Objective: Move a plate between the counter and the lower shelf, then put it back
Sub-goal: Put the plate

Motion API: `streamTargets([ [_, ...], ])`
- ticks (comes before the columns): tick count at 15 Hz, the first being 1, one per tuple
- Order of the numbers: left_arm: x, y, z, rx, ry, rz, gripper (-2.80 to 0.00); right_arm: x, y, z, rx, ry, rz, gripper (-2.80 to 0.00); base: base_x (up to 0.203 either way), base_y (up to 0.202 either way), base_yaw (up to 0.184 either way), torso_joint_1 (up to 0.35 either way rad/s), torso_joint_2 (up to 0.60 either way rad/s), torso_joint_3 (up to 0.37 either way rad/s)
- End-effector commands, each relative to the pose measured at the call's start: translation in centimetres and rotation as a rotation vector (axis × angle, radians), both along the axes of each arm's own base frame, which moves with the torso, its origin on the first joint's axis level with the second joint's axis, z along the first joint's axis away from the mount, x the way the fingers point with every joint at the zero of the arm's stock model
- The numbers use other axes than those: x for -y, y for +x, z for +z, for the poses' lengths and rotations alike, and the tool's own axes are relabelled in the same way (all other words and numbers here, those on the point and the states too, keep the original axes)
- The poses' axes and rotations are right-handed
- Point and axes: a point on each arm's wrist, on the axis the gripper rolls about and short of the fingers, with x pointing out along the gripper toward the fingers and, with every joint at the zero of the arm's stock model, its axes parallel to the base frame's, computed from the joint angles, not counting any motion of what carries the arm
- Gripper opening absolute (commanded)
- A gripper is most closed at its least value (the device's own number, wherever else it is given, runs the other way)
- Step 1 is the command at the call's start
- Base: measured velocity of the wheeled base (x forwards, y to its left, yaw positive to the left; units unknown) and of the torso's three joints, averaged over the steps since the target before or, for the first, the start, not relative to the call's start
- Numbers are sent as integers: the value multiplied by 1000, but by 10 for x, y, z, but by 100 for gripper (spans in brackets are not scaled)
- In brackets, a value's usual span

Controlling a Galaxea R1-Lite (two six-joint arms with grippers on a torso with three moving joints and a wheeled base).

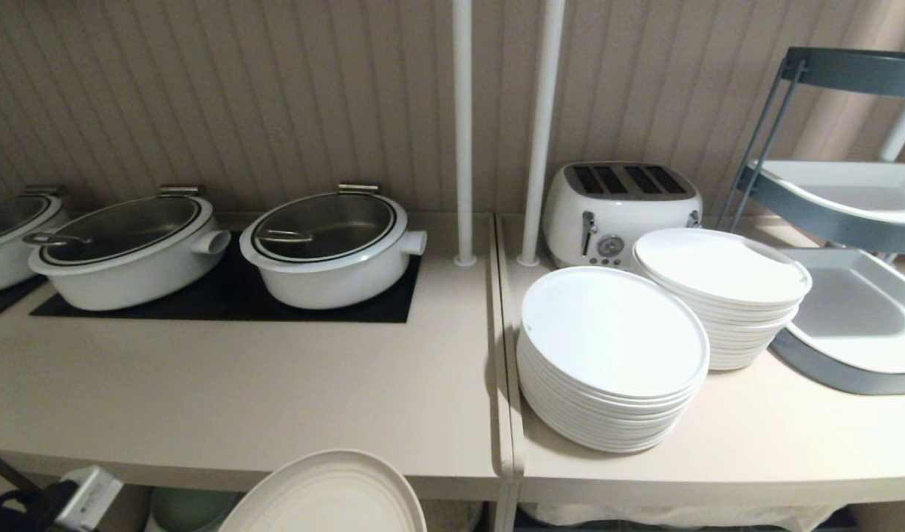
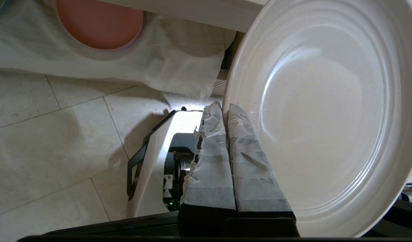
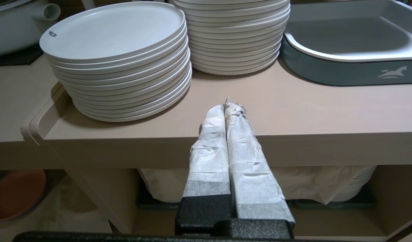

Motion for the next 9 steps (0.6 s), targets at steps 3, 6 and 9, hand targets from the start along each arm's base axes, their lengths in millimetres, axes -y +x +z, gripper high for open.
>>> streamTargets([
  [3,0,1,2,7,-3,5,-280,0,0,0,-1,0,0,-280,0,0,0,0,0,0],
  [6,0,1,1,6,-5,3,-280,0,0,0,-1,0,0,-280,0,0,0,0,0,0],
  [9,0,0,1,4,-5,6,-280,0,0,0,-1,0,0,-280,0,0,0,0,0,0],
])
